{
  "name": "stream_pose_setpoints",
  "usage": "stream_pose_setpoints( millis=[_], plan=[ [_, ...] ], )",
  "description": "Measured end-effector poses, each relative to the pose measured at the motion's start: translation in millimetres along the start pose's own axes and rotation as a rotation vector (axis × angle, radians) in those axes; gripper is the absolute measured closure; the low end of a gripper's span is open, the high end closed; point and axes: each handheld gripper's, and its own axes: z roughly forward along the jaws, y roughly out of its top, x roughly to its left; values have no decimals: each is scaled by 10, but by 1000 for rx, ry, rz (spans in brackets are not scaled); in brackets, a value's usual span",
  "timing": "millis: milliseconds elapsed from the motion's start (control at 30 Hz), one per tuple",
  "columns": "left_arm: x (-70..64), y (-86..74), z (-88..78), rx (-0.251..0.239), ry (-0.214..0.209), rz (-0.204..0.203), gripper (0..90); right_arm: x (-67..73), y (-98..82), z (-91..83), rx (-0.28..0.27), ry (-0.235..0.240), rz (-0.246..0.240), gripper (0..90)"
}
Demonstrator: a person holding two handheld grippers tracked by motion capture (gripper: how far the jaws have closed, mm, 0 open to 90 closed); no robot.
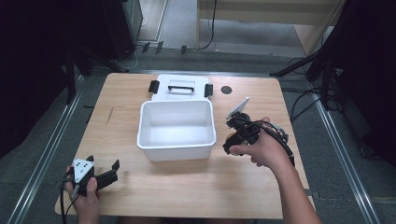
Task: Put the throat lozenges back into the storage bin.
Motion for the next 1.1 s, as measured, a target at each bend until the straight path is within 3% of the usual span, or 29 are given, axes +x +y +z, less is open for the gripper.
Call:
stream_pose_setpoints(
  millis=[600,833,1100],
  plan=[
    [7,4,7,4,-1,-6,66,226,367,-358,-38,-23,-47,201],
    [10,7,6,12,-3,-8,66,300,454,-406,-48,-22,-62,201],
    [14,7,9,14,-5,-11,66,476,600,-421,-58,-23,-95,201]
  ],
)
